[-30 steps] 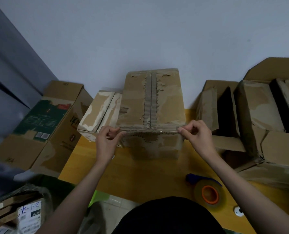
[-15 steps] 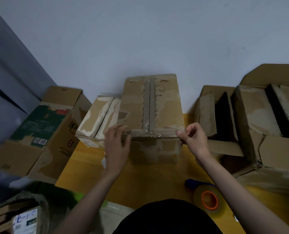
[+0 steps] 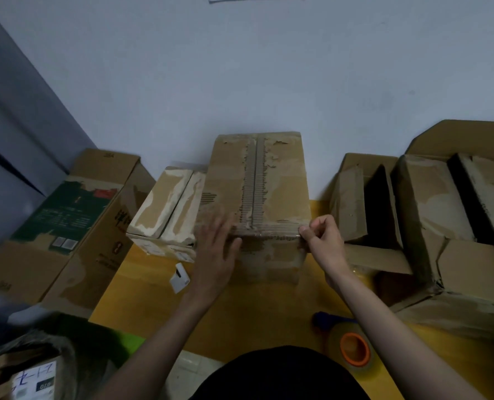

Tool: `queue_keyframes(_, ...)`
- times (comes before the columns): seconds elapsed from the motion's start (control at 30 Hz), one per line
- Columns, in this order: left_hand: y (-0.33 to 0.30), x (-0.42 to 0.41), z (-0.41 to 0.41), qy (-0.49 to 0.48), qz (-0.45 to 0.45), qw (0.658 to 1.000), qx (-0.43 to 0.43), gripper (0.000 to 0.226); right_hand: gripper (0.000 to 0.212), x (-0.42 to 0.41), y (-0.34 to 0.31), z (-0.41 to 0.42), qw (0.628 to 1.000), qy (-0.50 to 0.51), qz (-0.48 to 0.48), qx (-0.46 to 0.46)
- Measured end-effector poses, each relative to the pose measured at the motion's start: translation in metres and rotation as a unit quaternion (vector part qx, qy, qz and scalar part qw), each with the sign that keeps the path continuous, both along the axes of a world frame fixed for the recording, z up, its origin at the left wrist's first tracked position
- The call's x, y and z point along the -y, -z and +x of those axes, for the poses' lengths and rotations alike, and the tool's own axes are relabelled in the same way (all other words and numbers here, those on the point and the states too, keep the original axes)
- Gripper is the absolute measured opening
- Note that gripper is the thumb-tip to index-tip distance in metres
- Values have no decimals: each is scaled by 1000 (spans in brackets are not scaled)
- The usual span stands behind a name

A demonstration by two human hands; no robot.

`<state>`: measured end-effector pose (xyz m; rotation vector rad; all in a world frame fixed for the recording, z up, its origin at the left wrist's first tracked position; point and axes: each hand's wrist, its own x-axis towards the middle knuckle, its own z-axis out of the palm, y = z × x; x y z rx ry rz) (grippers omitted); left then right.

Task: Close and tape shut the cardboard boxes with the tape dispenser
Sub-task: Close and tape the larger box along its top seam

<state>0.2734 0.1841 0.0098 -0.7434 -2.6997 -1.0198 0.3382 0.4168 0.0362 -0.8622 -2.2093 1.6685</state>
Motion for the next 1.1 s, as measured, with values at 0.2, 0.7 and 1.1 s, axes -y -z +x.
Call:
queue_keyframes(0.2, -13, 0, -21, -219, 284, 885, 297, 65, 31, 1, 2, -6, 998, 42, -56, 8)
queue_keyframes(0.7, -10, 44, -48, -61, 103, 963, 241, 57, 25, 5, 8, -7, 999, 29, 31, -9)
queue_keyframes(1.1, 6, 39, -46, 93, 22, 994, -56, 46, 9, -12, 13, 11, 923, -133, 313, -181)
